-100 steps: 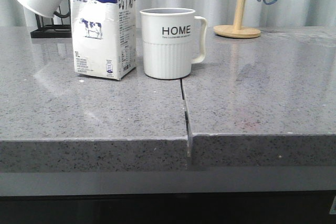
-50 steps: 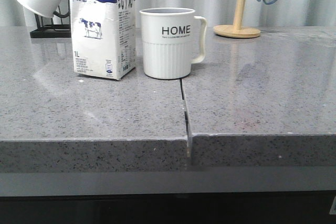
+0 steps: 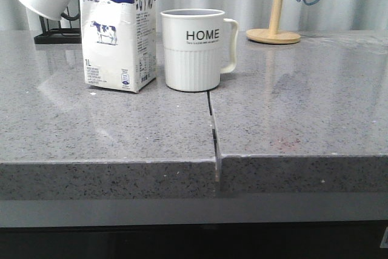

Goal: Place milk next to cup

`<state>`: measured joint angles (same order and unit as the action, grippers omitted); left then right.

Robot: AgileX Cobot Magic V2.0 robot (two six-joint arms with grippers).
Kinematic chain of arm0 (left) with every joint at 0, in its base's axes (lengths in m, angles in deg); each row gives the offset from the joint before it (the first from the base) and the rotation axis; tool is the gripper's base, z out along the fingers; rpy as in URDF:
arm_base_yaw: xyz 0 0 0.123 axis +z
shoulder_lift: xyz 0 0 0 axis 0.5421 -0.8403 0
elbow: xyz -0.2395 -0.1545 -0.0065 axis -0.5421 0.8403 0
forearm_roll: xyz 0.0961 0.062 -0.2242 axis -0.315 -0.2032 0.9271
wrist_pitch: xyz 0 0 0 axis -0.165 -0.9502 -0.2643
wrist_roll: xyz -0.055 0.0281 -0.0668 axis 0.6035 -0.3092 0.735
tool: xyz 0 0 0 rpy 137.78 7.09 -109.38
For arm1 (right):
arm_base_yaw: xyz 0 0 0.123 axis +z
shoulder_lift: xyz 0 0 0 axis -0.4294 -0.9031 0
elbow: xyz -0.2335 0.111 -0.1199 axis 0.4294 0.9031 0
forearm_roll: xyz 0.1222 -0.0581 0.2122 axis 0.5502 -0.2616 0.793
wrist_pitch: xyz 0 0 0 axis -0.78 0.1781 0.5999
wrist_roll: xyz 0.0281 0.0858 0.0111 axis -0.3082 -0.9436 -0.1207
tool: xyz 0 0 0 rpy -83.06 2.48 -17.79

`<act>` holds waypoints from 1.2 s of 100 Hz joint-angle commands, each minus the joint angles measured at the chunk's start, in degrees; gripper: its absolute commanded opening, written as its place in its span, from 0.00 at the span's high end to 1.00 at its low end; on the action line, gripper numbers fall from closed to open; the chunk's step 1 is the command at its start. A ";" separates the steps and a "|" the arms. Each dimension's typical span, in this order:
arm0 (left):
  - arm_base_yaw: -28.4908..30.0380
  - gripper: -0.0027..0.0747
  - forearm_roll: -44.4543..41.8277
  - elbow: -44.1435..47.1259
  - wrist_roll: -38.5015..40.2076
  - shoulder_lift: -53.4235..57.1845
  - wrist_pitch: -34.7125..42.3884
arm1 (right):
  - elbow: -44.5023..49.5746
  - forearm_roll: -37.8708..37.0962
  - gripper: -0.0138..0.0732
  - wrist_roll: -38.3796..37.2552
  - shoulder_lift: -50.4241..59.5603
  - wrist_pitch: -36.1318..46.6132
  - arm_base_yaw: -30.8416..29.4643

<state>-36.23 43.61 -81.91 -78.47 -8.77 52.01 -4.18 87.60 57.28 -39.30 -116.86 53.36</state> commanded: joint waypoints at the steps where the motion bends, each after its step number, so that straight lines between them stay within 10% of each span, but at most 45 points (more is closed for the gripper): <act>1: 0.07 0.99 0.50 2.35 0.08 1.81 4.84 | -1.45 -0.20 0.86 0.41 -0.72 4.10 -0.21; 28: 0.07 0.99 0.50 2.35 0.08 1.81 4.84 | 3.69 -0.49 0.86 0.41 -0.03 10.18 -3.28; 68: 0.07 0.99 0.50 2.35 0.08 1.81 4.84 | 19.55 -6.40 0.86 -4.25 0.76 40.26 -25.21; 120: 0.07 0.99 0.50 2.35 0.08 1.81 4.84 | 19.59 -6.97 0.86 -4.78 8.37 29.13 -28.47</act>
<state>-36.23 43.74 -81.91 -78.47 -8.77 52.26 16.46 81.28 52.46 -32.10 -91.65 25.15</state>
